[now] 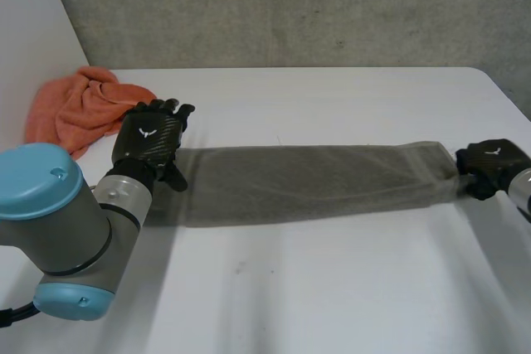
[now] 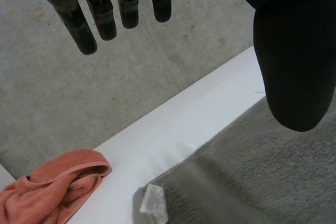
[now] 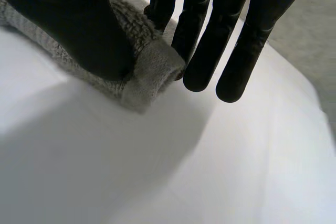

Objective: Fold the laundry.

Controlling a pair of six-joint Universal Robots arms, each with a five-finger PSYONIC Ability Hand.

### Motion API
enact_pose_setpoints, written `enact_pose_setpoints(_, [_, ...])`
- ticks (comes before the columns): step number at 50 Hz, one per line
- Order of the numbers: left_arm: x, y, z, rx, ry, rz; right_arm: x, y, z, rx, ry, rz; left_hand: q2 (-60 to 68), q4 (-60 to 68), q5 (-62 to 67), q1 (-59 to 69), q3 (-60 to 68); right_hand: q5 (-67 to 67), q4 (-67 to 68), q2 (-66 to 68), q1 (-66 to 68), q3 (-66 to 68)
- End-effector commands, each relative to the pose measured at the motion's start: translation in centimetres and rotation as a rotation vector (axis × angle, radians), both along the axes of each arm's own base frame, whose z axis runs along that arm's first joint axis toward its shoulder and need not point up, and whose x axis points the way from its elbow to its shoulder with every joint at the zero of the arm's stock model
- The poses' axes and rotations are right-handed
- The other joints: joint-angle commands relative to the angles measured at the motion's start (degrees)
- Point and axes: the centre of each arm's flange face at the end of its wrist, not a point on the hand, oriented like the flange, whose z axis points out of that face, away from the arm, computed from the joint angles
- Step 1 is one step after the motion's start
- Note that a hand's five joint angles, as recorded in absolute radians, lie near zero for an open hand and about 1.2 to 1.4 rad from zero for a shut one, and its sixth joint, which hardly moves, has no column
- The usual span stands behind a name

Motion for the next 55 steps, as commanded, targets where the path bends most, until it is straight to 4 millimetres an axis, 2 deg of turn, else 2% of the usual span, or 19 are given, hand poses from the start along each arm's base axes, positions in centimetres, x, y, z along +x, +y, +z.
enact_pose_setpoints(1, [0.0,0.0,0.1,-0.002,0.001,0.001,-7.1,-2.2,1.7,-0.094,0.145,-0.199,-1.7,-1.7,-2.6,-0.7,-2.1,14.2,11.9,13.1,24.6,12.6])
enact_pose_setpoints(3, [0.0,0.0,0.1,-0.002,0.001,0.001,-9.0,-2.8,2.4,-0.125,0.253,-0.222,-1.7,-1.7,-2.6,-0.7,-2.1,14.2,11.9,13.1,24.6,12.6])
enact_pose_setpoints(7, [0.0,0.2,0.2,0.002,-0.001,0.000,-10.2,-3.6,3.8,-0.175,0.404,-0.254,-1.7,-1.7,-2.6,-0.7,-2.1,14.2,11.9,13.1,24.6,12.6])
enact_pose_setpoints(10, [0.1,0.2,0.2,0.009,-0.004,0.001,-9.9,-4.1,4.7,-0.210,0.417,-0.260,-1.7,-1.7,-2.6,-0.7,-2.1,14.2,11.9,13.1,24.6,12.6])
enact_pose_setpoints(12, [0.1,0.3,0.3,0.007,-0.004,0.001,-8.5,-4.1,5.1,-0.237,0.413,-0.229,-1.7,-1.7,-2.6,-0.7,-2.1,14.2,11.9,13.1,24.6,12.6])
enact_pose_setpoints(17, [0.2,0.3,0.7,0.000,0.002,0.004,0.4,-2.9,8.0,-0.400,0.370,-0.031,-1.7,-1.7,-2.6,-0.7,-2.1,14.2,11.9,13.1,24.6,12.6])
enact_pose_setpoints(18, [0.2,0.3,0.7,-0.002,0.001,0.006,3.4,-2.0,8.9,-0.458,0.352,0.043,-1.7,-1.7,-2.6,-0.7,-2.1,14.2,11.9,13.1,24.6,12.6])
enact_pose_setpoints(22, [0.2,0.2,0.7,-0.003,0.001,0.009,11.0,1.5,9.9,-0.552,0.292,0.253,-1.7,-1.7,-2.6,-0.7,-2.1,14.2,11.9,13.1,24.6,12.6])
enact_pose_setpoints(24, [0.3,0.2,0.8,-0.004,0.001,0.012,13.6,3.1,10.0,-0.574,0.264,0.337,-1.7,-1.7,-2.6,-0.7,-2.1,14.2,11.9,13.1,24.6,12.6])
enact_pose_setpoints(25, [0.3,0.2,0.8,-0.005,0.002,0.012,16.1,5.0,9.9,-0.587,0.233,0.426,-1.7,-1.7,-2.6,-0.7,-2.1,14.2,11.9,13.1,24.6,12.6])
enact_pose_setpoints(29, [0.4,0.1,0.9,-0.007,0.003,0.015,21.7,10.1,8.1,-0.562,0.157,0.653,-1.7,-1.7,-2.6,-0.7,-2.1,14.2,11.9,13.1,24.6,12.6])
enact_pose_setpoints(33, [0.4,0.1,0.9,-0.008,0.005,0.015,25.3,14.9,4.7,-0.489,0.113,0.854,-1.7,-1.7,-2.6,-0.7,-2.1,14.2,11.9,13.1,24.6,12.6])
enact_pose_setpoints(39, [0.3,0.2,0.8,-0.005,0.002,0.011,27.1,18.1,0.6,-0.385,0.111,0.964,-1.7,-1.7,-2.6,-0.7,-2.1,14.2,11.9,13.1,24.6,12.6])
enact_pose_setpoints(42, [0.0,0.2,0.7,-0.004,0.002,-0.002,26.7,18.2,0.1,-0.332,0.118,0.952,-1.7,-1.7,-2.6,-0.7,-2.1,-22.3,-24.6,-23.4,-11.9,-23.9])
enact_pose_setpoints(44, [-0.1,0.1,0.8,-0.007,0.003,-0.003,26.4,18.1,0.8,-0.305,0.099,0.911,-1.7,-1.7,-2.6,-0.7,-2.1,-55.8,-58.1,-56.9,-45.4,-57.4])
enact_pose_setpoints(47, [-0.5,-0.1,1.4,-0.030,0.013,-0.011,25.9,17.3,2.5,-0.286,0.052,0.819,-1.7,-1.7,-2.6,-0.7,-2.1,-55.8,-58.1,-56.9,-45.4,-57.4])
enact_pose_setpoints(51, [-1.7,-0.3,2.2,-0.057,0.030,-0.038,22.3,13.3,5.5,-0.233,-0.069,0.556,-1.7,-1.7,-2.6,-0.7,-2.1,-55.8,-58.1,-56.9,-45.4,-57.4])
enact_pose_setpoints(52, [-2.1,-0.3,2.2,-0.059,0.032,-0.046,20.5,12.2,6.1,-0.197,-0.118,0.462,-1.7,-1.7,-2.6,-0.7,-2.1,-55.8,-58.1,-56.9,-45.4,-57.4])
enact_pose_setpoints(55, [-4.0,0.3,2.3,-0.071,0.040,-0.097,18.1,11.4,6.5,-0.127,-0.186,0.367,-1.7,-1.7,-2.6,-0.7,-2.1,-55.8,-58.1,-56.9,-45.4,-57.4])
